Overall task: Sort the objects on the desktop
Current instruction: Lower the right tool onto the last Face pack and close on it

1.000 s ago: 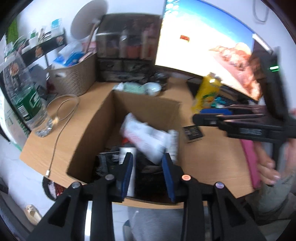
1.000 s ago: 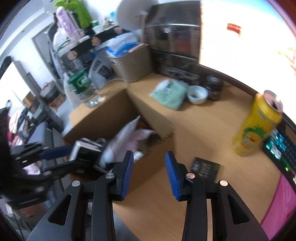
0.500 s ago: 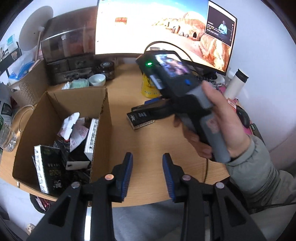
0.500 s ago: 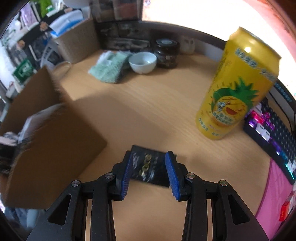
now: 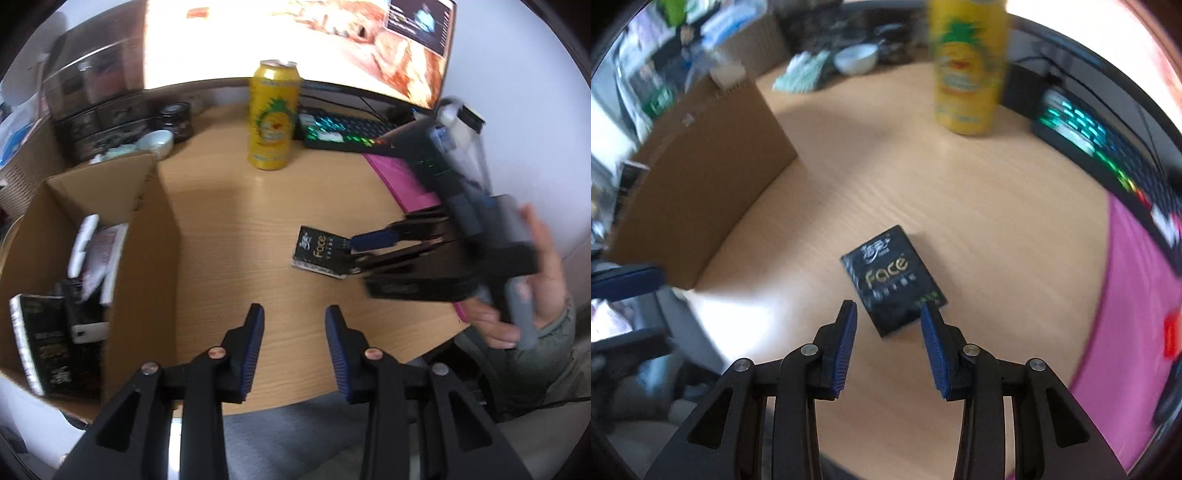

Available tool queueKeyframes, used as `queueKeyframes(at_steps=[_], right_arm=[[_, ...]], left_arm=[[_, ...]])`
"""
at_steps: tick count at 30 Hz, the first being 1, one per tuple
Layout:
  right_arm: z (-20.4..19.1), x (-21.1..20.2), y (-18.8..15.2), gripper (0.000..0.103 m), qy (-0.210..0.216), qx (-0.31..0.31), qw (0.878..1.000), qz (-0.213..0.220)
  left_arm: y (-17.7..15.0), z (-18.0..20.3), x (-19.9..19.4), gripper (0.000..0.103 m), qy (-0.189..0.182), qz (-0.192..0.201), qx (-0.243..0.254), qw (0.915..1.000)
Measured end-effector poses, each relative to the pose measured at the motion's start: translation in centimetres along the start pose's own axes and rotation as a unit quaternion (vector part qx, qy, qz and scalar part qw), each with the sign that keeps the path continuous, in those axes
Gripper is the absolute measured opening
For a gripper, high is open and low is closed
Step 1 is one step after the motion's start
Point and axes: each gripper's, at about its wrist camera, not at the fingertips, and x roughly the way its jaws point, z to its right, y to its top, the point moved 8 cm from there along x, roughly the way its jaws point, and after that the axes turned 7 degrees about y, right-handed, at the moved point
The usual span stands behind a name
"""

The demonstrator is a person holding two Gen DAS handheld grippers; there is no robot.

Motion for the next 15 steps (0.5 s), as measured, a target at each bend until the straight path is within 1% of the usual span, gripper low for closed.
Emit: queueKeyframes(at_steps=[3, 4, 7, 8, 10, 12, 14, 15], right_arm=[[2.8, -1.2, 0.5, 0.038, -0.032, 0.017, 0.998, 0.042], [3.9, -1.1, 0.8, 0.038, -0.043, 0.026, 0.998, 0.048], [6.6, -0.4, 1.6, 0.038, -0.055, 0.046, 0.995, 0.066], [7.1, -0.1, 1.8, 0.038, -0.059, 0.048, 0.995, 0.064], [7.5, 0.7, 1.9, 0.038, -0.049, 0.052, 0.996, 0.060], [7.0, 1.3, 1.7, 0.038, -0.039, 0.048, 0.997, 0.052], [6.6, 1.2, 1.4, 0.038, -0.034, 0.042, 0.997, 0.052], [6.6, 0.6, 1.3, 0.038, -0.038, 0.043, 0.997, 0.058]], left_arm=[[0.2, 1.9, 2.3, 0.042, -0.005, -0.016, 0.013, 0.9998], [0.4, 2.3, 3.6, 0.042, -0.003, -0.022, 0.014, 0.9996], [0.5, 1.8, 6.8, 0.042, 0.020, -0.049, 0.001, 0.9986], [0.7, 1.6, 7.7, 0.042, 0.029, -0.054, -0.004, 0.9981], [1.0, 1.4, 9.0, 0.042, 0.044, -0.061, -0.004, 0.9972], [1.4, 1.4, 9.8, 0.042, 0.048, -0.062, 0.000, 0.9969], [1.5, 0.9, 10.2, 0.042, 0.053, -0.064, -0.008, 0.9965], [1.4, 0.9, 10.0, 0.042, 0.055, -0.061, -0.010, 0.9966]])
